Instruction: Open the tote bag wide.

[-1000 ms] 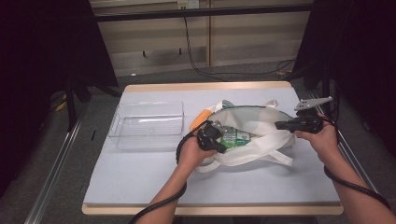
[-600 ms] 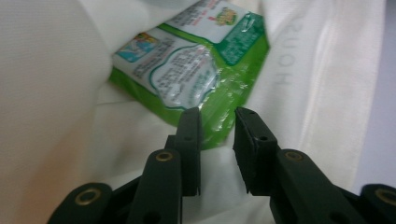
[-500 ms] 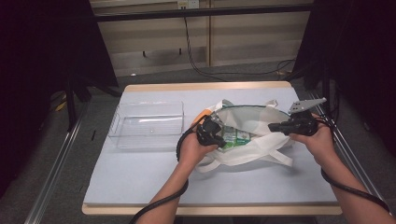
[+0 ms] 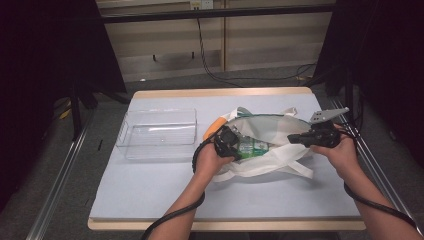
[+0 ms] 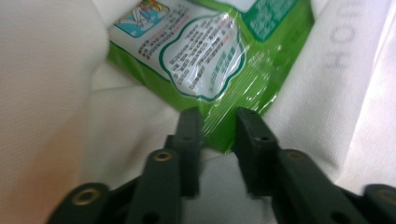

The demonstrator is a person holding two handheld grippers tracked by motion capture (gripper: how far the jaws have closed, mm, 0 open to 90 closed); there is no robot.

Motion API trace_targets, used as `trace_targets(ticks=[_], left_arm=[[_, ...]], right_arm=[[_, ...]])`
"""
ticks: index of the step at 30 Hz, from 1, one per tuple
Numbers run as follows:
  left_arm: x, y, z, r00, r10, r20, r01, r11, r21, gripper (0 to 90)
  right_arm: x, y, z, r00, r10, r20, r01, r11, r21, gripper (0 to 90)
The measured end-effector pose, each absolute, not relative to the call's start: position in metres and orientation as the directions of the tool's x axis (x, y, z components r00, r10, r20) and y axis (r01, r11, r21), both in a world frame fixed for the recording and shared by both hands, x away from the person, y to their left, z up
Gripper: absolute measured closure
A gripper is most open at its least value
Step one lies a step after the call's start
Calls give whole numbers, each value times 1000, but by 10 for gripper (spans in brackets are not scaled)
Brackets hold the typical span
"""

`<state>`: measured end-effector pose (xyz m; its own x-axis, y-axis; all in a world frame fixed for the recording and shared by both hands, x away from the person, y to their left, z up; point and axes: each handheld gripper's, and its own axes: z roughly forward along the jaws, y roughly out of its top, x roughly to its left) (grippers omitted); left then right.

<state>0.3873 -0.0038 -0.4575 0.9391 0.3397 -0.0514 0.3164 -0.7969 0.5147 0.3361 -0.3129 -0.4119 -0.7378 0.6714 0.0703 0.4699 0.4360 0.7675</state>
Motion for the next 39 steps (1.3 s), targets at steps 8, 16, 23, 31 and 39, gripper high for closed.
trace_targets(ticks=[8,16,23,31,39], left_arm=[[386,-7,-457,934,347,-79,339,-798,498,900],[389,0,-436,925,358,-126,368,-762,533,900],[390,2,-419,922,364,-133,371,-732,571,900],[390,4,-403,921,366,-132,369,-713,596,900],[390,6,-389,919,370,-134,369,-690,623,900]], right_arm=[[336,-313,-414,-738,671,73,470,434,768,899],[336,-309,-412,-746,662,72,463,437,771,884],[336,-303,-411,-757,650,68,453,448,771,850],[336,-298,-411,-763,643,66,446,451,773,814],[336,-290,-411,-778,626,61,436,467,769,801]])
